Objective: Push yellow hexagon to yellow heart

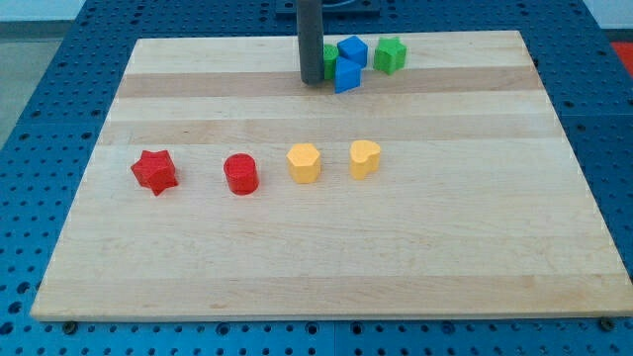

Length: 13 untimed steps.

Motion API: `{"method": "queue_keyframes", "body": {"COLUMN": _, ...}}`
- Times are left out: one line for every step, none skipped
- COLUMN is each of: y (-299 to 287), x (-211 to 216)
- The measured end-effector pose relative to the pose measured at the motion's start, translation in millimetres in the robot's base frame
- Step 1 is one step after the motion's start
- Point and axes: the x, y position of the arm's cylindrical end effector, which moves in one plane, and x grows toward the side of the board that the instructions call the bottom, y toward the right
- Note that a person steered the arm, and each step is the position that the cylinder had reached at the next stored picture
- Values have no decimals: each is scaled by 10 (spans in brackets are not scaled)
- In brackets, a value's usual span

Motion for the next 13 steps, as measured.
{"method": "queue_keyframes", "body": {"y": -272, "x": 0}}
{"method": "queue_keyframes", "body": {"y": -486, "x": 0}}
{"method": "queue_keyframes", "body": {"y": -486, "x": 0}}
{"method": "queue_keyframes", "body": {"y": -486, "x": 226}}
{"method": "queue_keyframes", "body": {"y": -486, "x": 563}}
{"method": "queue_keyframes", "body": {"y": -486, "x": 564}}
{"method": "queue_keyframes", "body": {"y": -486, "x": 564}}
{"method": "queue_keyframes", "body": {"y": -486, "x": 720}}
{"method": "queue_keyframes", "body": {"y": -487, "x": 1320}}
{"method": "queue_keyframes", "body": {"y": -487, "x": 1423}}
{"method": "queue_keyframes", "body": {"y": -486, "x": 1517}}
{"method": "queue_keyframes", "body": {"y": -382, "x": 1684}}
{"method": "queue_keyframes", "body": {"y": -343, "x": 1669}}
